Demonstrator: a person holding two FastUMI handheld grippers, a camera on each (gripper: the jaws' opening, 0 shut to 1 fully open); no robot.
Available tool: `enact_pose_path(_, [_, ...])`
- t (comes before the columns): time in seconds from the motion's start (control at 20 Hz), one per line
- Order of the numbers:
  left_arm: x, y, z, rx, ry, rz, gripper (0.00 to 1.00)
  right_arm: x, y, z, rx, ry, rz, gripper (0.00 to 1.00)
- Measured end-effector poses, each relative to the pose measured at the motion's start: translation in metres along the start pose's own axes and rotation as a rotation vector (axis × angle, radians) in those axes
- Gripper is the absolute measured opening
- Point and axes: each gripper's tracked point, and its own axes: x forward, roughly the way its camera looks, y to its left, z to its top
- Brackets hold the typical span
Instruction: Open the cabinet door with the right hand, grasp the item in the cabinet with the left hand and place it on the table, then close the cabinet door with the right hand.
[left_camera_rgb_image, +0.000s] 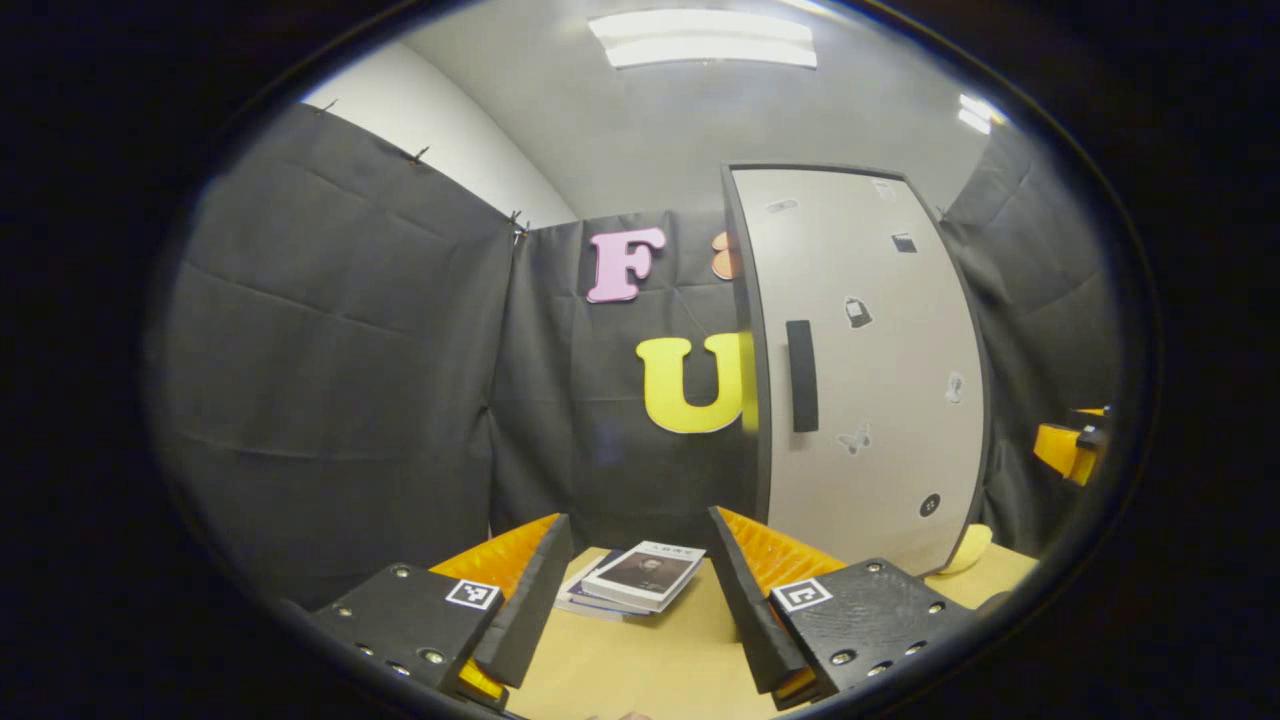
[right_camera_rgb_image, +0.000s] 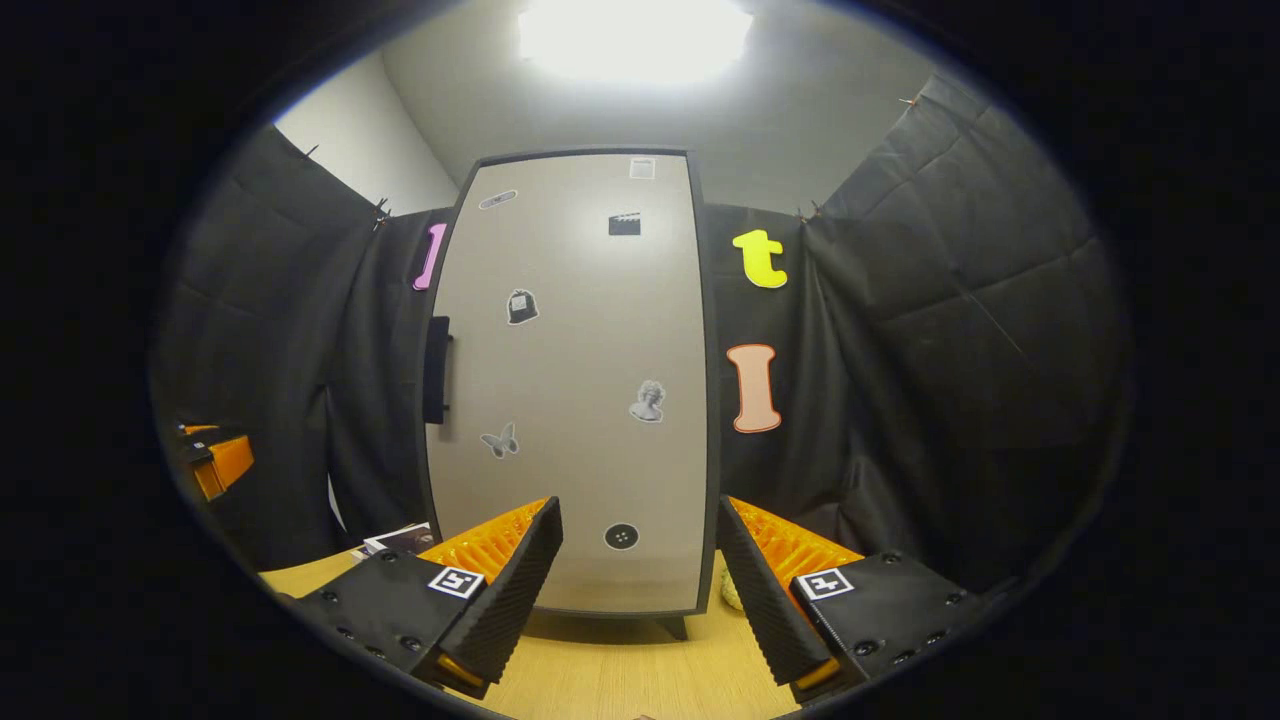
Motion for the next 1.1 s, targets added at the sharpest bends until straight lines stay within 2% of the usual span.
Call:
enact_pose_path(0.3, [-0.003, 0.031, -0.006, 0.017, 0.007, 0.041, 0.81, 0.033, 0.054, 0.039, 0.011, -0.017, 0.103, 0.97])
enact_pose_path(0.6, [-0.009, 0.073, -0.017, 0.022, 0.021, 0.096, 0.81, 0.076, 0.111, 0.076, 0.038, -0.049, 0.167, 0.98])
enact_pose_path(0.8, [-0.016, 0.11, -0.025, 0.018, 0.035, 0.146, 0.83, 0.107, 0.145, 0.08, 0.044, -0.03, 0.191, 0.98])
enact_pose_path(1.05, [-0.026, 0.156, -0.034, 0.035, 0.049, 0.213, 0.81, 0.139, 0.184, 0.081, 0.06, -0.012, 0.211, 0.97])
enact_pose_path(1.1, [-0.029, 0.165, -0.036, 0.037, 0.053, 0.224, 0.84, 0.147, 0.19, 0.08, 0.055, -0.001, 0.211, 0.97])
